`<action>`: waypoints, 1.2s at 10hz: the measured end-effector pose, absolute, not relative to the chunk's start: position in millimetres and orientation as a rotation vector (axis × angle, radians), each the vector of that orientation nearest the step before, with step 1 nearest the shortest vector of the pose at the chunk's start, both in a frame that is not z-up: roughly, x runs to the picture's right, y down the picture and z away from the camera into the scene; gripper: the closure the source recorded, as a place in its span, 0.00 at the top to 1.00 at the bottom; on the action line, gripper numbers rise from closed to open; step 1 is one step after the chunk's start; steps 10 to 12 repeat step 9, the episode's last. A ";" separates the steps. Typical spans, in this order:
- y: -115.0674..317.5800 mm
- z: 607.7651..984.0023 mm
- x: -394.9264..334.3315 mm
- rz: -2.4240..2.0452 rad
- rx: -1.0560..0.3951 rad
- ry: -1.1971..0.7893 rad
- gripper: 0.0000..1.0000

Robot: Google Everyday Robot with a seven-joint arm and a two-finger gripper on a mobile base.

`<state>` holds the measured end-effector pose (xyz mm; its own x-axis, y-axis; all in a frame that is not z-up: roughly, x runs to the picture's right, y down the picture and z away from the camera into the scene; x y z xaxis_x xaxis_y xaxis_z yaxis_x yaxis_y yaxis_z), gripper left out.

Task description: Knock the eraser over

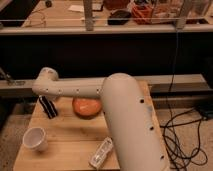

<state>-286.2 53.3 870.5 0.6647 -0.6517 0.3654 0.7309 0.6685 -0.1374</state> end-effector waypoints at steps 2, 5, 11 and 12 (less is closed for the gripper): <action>53.8 871.6 -287.3 -0.797 -0.278 -0.300 0.00; 53.7 873.5 -287.9 -0.797 -0.268 -0.298 0.02; 54.2 874.5 -287.8 -0.799 -0.260 -0.295 0.06; 54.2 874.5 -287.8 -0.799 -0.260 -0.295 0.06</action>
